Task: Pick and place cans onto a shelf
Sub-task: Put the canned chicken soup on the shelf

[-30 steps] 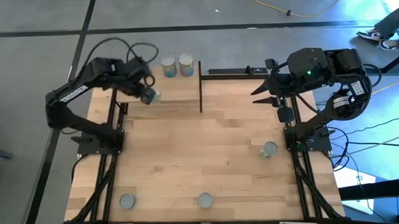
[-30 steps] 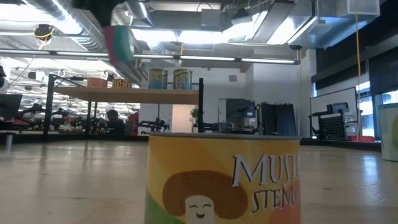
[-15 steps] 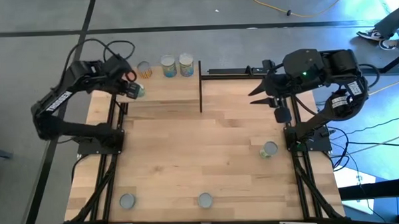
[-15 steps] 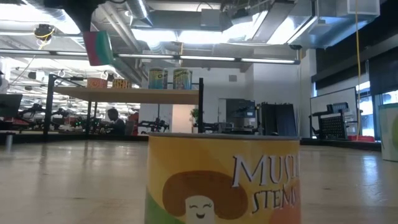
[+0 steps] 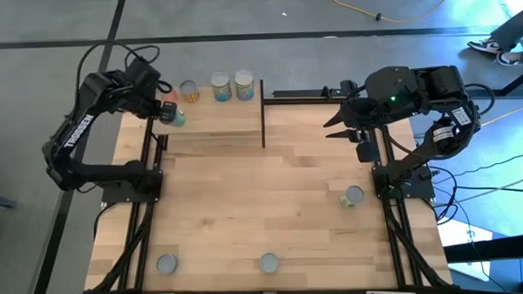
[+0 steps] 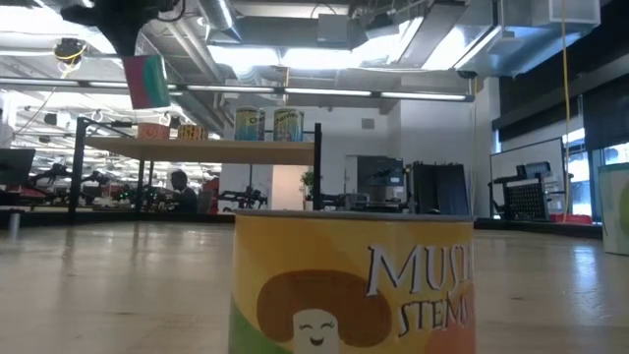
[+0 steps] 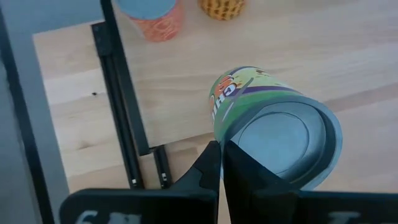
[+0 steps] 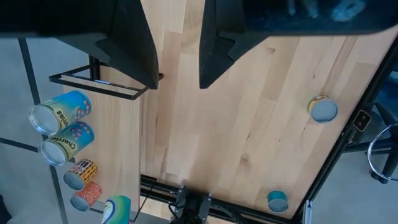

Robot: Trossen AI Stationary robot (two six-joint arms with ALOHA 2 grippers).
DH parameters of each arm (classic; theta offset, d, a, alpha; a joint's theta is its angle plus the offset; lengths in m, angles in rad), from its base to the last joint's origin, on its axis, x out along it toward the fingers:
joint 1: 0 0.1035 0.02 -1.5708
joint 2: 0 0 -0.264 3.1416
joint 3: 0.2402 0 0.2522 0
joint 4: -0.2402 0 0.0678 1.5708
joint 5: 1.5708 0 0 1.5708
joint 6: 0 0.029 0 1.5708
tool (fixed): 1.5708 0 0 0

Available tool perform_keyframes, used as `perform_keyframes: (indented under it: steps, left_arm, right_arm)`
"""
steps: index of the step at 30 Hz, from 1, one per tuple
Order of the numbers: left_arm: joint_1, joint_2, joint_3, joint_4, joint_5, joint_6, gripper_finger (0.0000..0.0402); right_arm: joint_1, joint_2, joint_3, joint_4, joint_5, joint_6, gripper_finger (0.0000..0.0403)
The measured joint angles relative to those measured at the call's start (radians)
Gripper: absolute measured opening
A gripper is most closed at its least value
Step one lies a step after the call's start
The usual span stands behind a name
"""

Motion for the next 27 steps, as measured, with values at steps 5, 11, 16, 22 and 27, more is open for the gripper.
perform_keyframes:
  steps: [5, 11, 16, 22, 27]
  left_arm:
    - [0.044, 0.001, -0.061, 0.0, -0.002, 0.008, 0.0]
    - [0.092, 0.001, -0.127, -0.001, -0.02, 0.036, 0.0]
    - [0.131, 0.001, -0.146, -0.001, -0.053, 0.06, 0.0]
    - [0.158, 0.001, -0.154, -0.001, -0.047, 0.068, 0.0]
    - [0.17, 0.009, -0.154, -0.001, -0.048, 0.113, 0.0]
  right_arm:
    - [0.0, 0.0, 0.0, -0.007, 0.0, -0.001, 0.0117]
    - [0.0, 0.0, 0.0, -0.015, 0.0, -0.001, 0.0117]
    - [0.0, 0.0, 0.0, -0.019, 0.0, -0.027, 0.0117]
    - [0.0, -0.001, 0.0, -0.019, 0.001, -0.031, 0.0117]
    - [0.0, -0.001, 0.0, -0.019, 0.001, -0.031, 0.0117]
